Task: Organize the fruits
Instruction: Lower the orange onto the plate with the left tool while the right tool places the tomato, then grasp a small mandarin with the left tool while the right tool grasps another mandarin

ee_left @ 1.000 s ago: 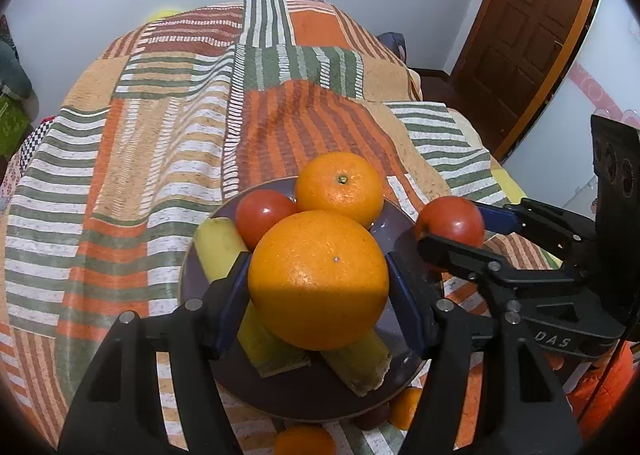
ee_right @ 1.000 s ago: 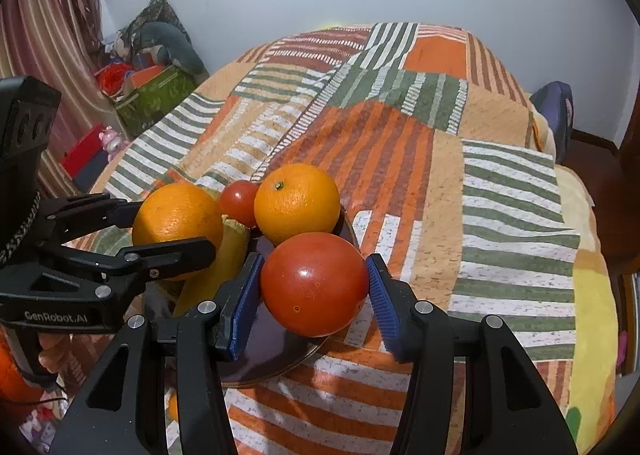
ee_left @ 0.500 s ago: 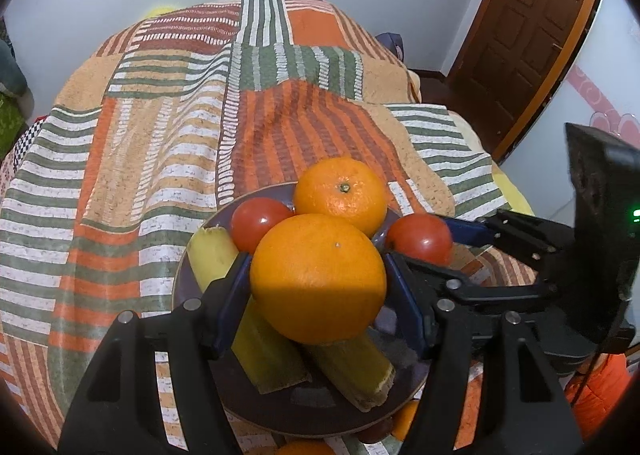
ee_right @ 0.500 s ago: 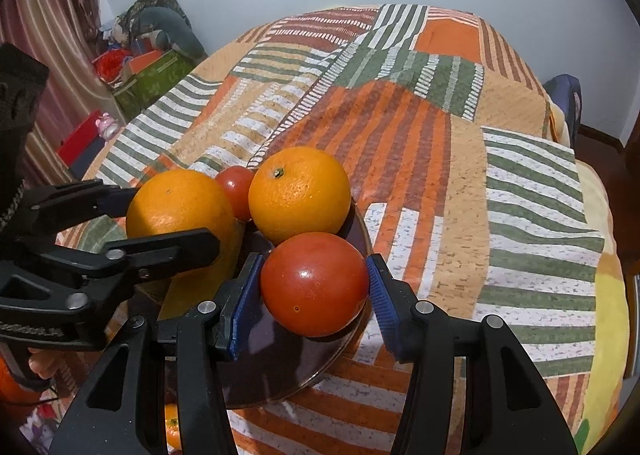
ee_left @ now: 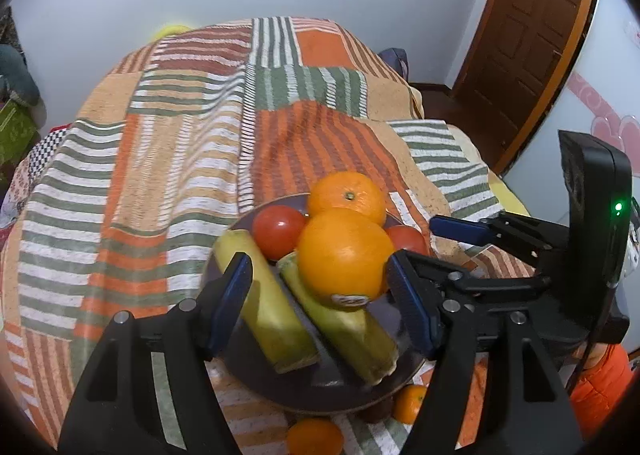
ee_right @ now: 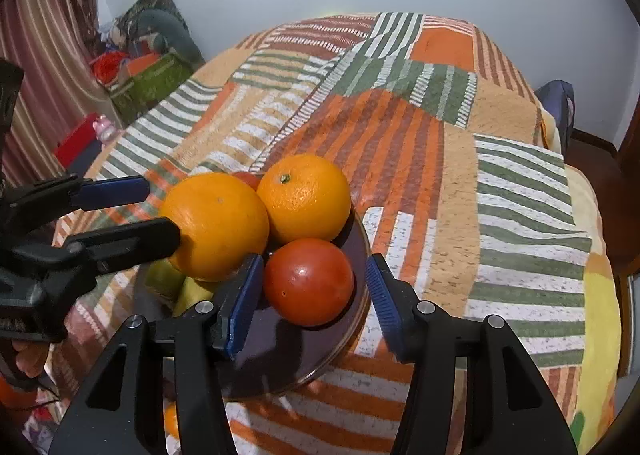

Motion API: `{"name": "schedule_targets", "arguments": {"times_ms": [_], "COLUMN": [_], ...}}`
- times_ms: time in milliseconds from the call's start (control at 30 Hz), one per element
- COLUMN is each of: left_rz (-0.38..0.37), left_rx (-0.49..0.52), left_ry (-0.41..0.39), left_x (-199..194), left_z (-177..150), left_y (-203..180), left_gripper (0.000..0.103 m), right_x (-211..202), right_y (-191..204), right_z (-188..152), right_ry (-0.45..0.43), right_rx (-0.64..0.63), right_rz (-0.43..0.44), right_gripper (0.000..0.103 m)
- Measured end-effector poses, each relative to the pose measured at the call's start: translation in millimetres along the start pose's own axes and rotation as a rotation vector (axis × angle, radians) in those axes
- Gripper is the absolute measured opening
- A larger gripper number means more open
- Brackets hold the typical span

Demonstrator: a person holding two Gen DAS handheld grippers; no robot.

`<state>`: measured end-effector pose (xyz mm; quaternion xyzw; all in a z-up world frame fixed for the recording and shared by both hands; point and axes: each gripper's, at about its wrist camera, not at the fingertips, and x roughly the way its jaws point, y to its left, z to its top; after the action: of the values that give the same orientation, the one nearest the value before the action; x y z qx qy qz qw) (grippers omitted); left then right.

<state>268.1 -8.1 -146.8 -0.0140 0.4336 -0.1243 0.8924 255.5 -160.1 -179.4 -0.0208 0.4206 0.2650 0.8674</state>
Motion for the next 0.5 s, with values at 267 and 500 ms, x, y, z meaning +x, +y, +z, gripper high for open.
{"name": "schedule_targets", "arguments": {"times_ms": [267, 500], "left_rz": [0.061, 0.087], "left_rx": [-0.013, -0.021], "left_ry": [-0.024, -0.026], "left_x": [-32.6, -60.1], "left_z": [-13.6, -34.8], "left_y": [11.8, 19.4], "left_gripper": [0.069, 0.070], "right_x": [-36.4, -61.5], "right_y": [8.3, 29.2], "right_z": [-2.2, -12.6], "right_ry": [-0.055, -0.088], "right_rx": [-0.001, -0.034], "right_rz": [-0.013, -0.022], "right_gripper": [0.051, 0.057]}}
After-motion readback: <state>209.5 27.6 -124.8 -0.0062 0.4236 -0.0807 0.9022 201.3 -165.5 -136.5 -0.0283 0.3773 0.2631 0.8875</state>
